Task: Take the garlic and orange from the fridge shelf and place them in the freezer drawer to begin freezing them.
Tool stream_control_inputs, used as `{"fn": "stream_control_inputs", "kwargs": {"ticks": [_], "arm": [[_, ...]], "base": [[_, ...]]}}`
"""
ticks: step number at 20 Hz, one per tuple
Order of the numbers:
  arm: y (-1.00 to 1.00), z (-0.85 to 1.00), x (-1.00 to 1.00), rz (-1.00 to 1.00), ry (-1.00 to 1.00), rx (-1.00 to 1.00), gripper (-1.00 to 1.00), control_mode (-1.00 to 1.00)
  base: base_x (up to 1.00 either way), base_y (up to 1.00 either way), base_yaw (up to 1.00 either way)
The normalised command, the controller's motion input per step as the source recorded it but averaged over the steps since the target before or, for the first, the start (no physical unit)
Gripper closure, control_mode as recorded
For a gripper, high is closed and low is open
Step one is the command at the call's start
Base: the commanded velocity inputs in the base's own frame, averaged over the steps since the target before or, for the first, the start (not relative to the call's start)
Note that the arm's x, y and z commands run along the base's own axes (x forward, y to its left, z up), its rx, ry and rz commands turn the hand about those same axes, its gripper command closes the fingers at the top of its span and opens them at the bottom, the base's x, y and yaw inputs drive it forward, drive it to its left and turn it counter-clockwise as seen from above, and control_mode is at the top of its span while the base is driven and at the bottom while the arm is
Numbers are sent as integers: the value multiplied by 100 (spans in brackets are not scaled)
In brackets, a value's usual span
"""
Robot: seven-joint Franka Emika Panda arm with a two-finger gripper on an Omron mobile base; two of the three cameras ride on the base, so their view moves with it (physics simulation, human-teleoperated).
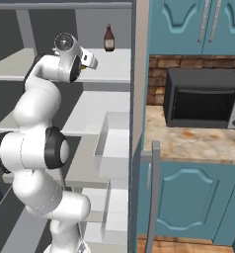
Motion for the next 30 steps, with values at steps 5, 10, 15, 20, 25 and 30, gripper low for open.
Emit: {"fn": "stream_control_inputs", "kwargs": {"ticks": [5, 10, 15, 20, 25, 30], "arm": [[-8, -24, 40, 0, 7, 0, -100, -100], [-12, -11, 47, 2, 5, 0, -100, -100], [-23, -7, 56, 3, 3, 0, -100, -100], [-29, -8, 51, 4, 4, 1, -100, -100], [-30, 0, 34, 2, 8, 2, -100, -100], [-32, 0, 15, 1, 12, 2, -100, -100]], "base": [[0, 0, 0], [0, 0, 0], [0, 0, 0], [0, 0, 0], [0, 0, 0], [0, 0, 0]]}}
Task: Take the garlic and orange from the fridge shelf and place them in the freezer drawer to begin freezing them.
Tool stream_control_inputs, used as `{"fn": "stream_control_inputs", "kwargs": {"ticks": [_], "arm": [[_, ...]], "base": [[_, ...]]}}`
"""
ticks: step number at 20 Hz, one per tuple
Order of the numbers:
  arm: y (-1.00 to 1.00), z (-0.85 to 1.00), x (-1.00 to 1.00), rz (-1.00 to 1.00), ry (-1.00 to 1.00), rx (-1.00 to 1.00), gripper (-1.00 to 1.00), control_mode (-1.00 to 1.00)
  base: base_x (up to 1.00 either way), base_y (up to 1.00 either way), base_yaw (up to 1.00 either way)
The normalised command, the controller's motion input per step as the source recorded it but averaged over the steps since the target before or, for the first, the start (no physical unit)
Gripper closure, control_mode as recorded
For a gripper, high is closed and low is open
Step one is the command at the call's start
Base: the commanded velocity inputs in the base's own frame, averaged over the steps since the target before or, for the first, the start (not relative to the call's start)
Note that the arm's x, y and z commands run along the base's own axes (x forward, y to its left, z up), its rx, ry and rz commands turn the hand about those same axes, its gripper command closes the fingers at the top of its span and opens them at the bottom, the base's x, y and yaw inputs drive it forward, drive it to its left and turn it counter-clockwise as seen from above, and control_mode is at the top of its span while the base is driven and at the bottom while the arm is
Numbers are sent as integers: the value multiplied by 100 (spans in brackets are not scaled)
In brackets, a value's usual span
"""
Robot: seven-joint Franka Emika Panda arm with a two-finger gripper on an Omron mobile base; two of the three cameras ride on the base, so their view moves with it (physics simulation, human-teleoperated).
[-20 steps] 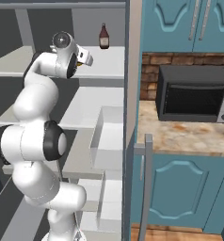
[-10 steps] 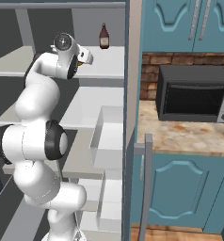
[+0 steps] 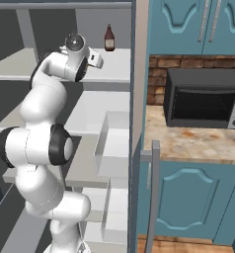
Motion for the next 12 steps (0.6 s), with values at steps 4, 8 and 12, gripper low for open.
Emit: {"fn": "stream_control_inputs", "kwargs": {"ticks": [4, 8, 12], "arm": [[-16, 0, 22, 1, 11, 1, -100, -100], [5, -3, 23, 0, 10, 0, -100, -100], [8, -16, 0, 0, 5, 0, -100, -100]], "base": [[0, 0, 0], [0, 0, 0], [0, 0, 0]]}}
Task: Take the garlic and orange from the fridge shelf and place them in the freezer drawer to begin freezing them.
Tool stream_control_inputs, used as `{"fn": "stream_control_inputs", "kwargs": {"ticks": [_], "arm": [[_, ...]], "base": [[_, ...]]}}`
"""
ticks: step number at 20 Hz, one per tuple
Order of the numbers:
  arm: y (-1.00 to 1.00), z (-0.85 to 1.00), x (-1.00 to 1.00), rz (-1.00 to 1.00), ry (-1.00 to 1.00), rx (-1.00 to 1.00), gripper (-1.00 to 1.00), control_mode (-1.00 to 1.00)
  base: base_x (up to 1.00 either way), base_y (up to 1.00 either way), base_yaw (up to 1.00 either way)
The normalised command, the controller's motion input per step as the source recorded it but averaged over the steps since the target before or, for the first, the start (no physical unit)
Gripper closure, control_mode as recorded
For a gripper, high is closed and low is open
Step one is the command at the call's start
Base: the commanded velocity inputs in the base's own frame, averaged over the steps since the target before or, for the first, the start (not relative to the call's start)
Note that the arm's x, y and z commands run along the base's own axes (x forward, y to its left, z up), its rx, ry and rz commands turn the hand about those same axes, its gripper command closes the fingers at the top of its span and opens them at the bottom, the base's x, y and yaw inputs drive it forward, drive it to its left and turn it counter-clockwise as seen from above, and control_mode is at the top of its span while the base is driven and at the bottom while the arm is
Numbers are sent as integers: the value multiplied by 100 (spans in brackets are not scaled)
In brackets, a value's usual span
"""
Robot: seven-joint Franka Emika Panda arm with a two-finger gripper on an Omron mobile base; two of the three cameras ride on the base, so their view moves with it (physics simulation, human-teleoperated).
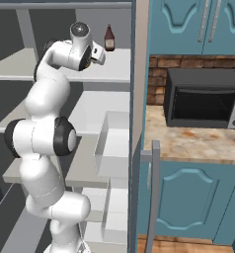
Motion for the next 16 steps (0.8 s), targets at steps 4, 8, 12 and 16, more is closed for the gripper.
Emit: {"fn": "stream_control_inputs", "kwargs": {"ticks": [4, 8, 12, 16], "arm": [[8, -17, 0, 0, 0, 0, -100, -100], [11, -23, 1, 0, 0, 0, -100, -100], [5, -25, 12, 0, 0, 0, -100, -100], [0, -25, 29, 0, 0, 0, 100, -100]], "base": [[0, 0, 0], [0, 0, 0], [0, 0, 0], [0, 0, 0]]}}
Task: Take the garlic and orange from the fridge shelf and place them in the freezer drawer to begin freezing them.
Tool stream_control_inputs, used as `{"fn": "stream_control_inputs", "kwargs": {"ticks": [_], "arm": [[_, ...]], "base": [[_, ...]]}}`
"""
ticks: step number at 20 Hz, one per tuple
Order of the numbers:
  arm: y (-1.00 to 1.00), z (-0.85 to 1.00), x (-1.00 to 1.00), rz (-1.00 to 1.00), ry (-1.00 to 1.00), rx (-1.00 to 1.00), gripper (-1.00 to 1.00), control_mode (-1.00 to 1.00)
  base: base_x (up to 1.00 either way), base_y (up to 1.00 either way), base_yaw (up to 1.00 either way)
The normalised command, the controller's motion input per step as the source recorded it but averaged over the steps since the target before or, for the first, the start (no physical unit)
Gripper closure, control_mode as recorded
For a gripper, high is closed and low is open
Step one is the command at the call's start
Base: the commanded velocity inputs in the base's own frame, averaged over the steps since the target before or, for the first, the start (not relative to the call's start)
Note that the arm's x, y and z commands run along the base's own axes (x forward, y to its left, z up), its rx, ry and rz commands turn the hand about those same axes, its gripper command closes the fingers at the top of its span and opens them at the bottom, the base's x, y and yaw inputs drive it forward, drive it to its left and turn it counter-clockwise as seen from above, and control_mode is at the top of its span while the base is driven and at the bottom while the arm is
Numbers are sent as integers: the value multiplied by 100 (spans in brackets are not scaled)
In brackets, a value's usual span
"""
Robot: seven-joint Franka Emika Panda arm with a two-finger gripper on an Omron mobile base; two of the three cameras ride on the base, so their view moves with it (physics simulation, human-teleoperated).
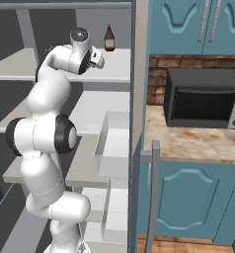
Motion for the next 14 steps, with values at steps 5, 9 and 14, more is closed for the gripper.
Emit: {"fn": "stream_control_inputs", "kwargs": {"ticks": [5, 9, 14], "arm": [[-8, -17, 33, 4, -5, 0, 100, -100], [-3, -5, 11, 4, -7, 0, 100, -100], [0, 0, -81, 0, -9, 1, 100, -100]], "base": [[0, 0, 0], [0, 0, 0], [0, 0, 0]]}}
